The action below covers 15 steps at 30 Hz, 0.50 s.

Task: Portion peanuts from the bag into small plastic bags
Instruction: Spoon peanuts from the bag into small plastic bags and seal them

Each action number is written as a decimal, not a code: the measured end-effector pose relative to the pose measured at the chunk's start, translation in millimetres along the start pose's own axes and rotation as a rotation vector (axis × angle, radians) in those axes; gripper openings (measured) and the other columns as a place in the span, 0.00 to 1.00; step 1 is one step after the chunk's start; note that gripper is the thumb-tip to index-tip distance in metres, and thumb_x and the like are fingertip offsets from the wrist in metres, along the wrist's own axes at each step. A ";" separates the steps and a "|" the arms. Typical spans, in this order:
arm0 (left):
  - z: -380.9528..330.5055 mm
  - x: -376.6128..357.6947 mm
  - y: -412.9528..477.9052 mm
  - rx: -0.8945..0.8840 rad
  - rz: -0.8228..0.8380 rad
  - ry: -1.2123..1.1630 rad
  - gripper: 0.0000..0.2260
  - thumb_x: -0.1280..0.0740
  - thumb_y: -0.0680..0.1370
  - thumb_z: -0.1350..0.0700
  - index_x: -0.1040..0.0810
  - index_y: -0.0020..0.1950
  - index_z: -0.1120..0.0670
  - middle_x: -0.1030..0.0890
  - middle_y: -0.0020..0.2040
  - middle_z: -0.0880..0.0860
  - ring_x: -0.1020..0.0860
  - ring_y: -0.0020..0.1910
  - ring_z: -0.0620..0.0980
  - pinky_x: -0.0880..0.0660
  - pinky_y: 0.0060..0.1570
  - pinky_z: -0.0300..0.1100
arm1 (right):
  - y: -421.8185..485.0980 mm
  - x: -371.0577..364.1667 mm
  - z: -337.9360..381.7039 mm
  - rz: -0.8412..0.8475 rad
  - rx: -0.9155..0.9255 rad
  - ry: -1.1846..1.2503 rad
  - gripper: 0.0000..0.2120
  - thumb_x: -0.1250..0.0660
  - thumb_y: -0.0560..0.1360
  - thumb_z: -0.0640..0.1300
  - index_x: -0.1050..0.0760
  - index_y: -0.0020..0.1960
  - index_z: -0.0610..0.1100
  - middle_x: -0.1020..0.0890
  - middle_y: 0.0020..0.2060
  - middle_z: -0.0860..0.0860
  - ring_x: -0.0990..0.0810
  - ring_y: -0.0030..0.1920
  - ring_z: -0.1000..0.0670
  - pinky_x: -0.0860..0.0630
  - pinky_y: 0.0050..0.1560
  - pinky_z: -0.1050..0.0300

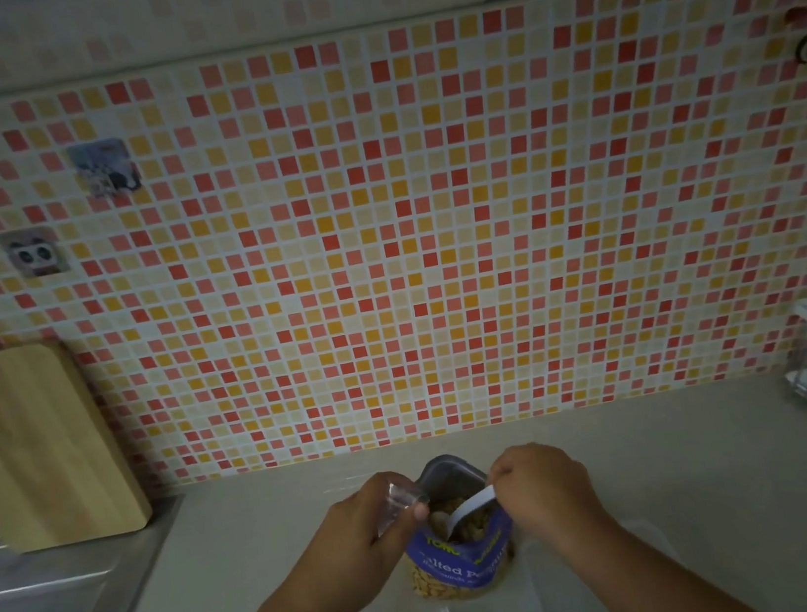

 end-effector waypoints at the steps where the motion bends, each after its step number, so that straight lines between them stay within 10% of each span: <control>1: 0.4 1.2 0.2 0.006 -0.005 -0.022 0.08 0.44 0.75 0.39 0.31 0.50 0.38 0.24 0.46 0.35 0.24 0.46 0.36 0.29 0.39 0.26 | 0.5 0.9 -4.3 0.001 -0.022 0.042 0.12 0.43 0.76 0.43 0.22 0.41 0.47 0.21 0.38 0.52 0.23 0.41 0.51 0.29 0.41 0.61; 9: 1.7 20.1 5.7 0.031 -0.138 0.002 0.11 0.38 0.76 0.42 0.31 0.56 0.40 0.25 0.47 0.37 0.25 0.47 0.39 0.31 0.41 0.29 | -9.1 12.8 -38.3 -0.064 -0.044 0.438 0.09 0.38 0.74 0.40 0.23 0.39 0.49 0.23 0.35 0.51 0.25 0.40 0.50 0.29 0.40 0.60; 15: -2.1 15.7 18.6 -0.099 -0.035 0.315 0.24 0.37 0.72 0.36 0.34 0.65 0.43 0.28 0.56 0.39 0.33 0.54 0.42 0.35 0.54 0.37 | -3.2 34.5 -39.2 0.038 -0.098 0.229 0.12 0.42 0.78 0.41 0.22 0.56 0.43 0.19 0.55 0.45 0.24 0.49 0.49 0.33 0.47 0.61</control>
Point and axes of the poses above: each hand's wrist, its own y-axis towards the middle knuckle, its own x-axis out of the back of the hand, z = x × y, the point moved 4 cm from there along y, towards the middle knuckle
